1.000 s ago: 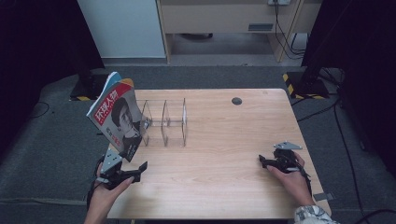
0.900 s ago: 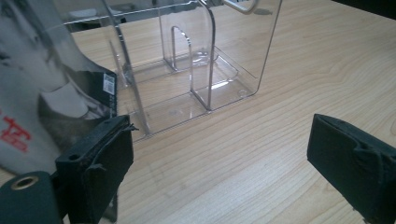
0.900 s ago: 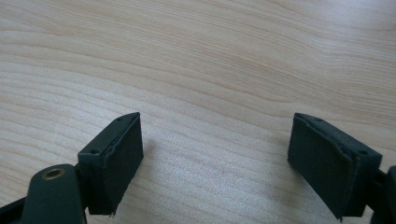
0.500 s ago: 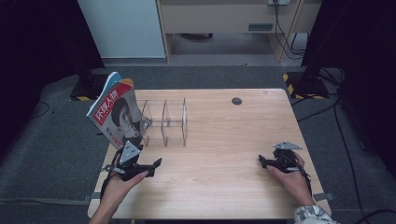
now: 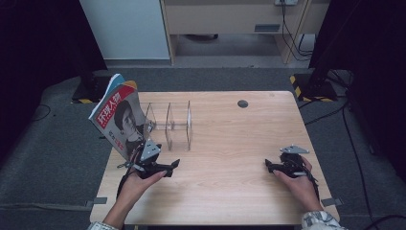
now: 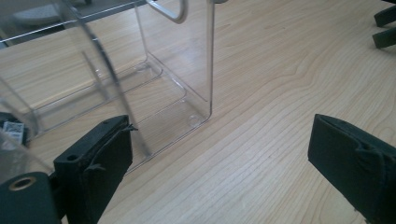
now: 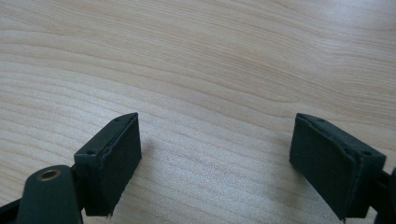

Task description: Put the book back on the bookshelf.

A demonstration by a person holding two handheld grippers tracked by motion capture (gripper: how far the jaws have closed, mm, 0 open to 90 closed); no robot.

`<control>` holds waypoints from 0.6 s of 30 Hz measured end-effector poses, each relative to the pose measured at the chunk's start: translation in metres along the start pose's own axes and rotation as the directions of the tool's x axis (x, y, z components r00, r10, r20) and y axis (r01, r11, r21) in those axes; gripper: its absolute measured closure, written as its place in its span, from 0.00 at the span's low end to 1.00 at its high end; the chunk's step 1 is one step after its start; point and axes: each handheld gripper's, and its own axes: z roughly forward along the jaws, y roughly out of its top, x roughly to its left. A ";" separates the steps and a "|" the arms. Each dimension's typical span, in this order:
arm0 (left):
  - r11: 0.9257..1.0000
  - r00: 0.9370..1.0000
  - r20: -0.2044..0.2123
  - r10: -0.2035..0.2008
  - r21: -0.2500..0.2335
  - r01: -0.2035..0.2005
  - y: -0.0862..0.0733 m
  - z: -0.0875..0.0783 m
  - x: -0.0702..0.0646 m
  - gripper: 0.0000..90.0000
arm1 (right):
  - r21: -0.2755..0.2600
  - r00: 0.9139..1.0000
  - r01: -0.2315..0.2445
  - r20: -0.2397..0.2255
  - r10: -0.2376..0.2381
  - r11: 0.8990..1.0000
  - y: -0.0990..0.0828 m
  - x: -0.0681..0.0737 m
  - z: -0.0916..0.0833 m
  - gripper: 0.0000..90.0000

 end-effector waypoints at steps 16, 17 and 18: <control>0.996 0.991 0.122 0.063 0.049 -0.069 0.018 0.047 -0.046 0.06 | 0.001 1.000 -0.002 0.000 0.002 1.000 0.000 0.001 0.000 0.18; 0.997 0.990 0.132 0.059 0.050 -0.066 0.019 0.050 -0.048 0.06 | 0.001 1.000 -0.002 -0.001 0.002 1.000 0.000 0.001 0.000 0.18; 0.996 0.989 0.134 0.061 0.053 -0.068 0.019 0.053 -0.050 0.06 | 0.001 1.000 -0.002 -0.001 0.002 1.000 0.000 0.001 0.000 0.18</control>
